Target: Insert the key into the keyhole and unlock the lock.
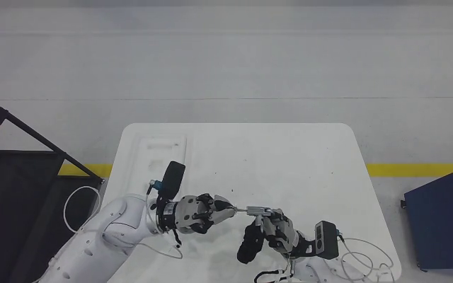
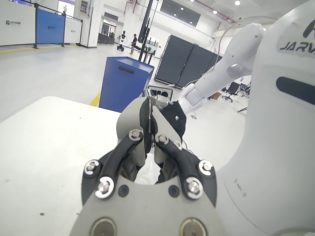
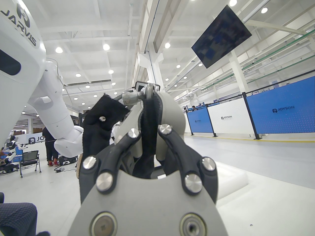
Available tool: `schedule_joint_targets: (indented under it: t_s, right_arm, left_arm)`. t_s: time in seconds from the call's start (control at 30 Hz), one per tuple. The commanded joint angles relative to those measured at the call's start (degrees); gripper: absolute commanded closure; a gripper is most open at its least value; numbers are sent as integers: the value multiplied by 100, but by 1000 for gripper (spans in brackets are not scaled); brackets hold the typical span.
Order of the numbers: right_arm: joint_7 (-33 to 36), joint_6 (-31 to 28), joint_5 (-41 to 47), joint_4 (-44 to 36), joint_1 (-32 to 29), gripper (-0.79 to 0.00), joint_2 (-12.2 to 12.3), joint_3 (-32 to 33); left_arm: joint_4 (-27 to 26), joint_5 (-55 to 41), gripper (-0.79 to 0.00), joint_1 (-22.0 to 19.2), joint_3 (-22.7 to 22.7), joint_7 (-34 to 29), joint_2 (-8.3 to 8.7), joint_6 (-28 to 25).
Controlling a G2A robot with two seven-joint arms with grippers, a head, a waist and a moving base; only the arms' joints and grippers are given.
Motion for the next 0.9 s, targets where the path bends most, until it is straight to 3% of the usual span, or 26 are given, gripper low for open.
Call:
schedule_joint_targets:
  t_s: [0.0, 0.17, 0.5, 0.87]
  right_arm:
    - [1, 0, -1, 0, 0, 0, 0, 0]
    - [1, 0, -1, 0, 0, 0, 0, 0]
    - [1, 0, -1, 0, 0, 0, 0, 0]
    - [1, 0, -1, 0, 0, 0, 0, 0]
  left_arm:
    - [-20, 413, 0, 8, -2, 77, -28, -44]
    - [-80, 1522, 0, 9, -69, 592, -126, 109]
    - [-299, 4609, 0, 55, -180, 2033, -252, 552]
    - [-440, 6839, 0, 227, -230, 3279, -263, 1530]
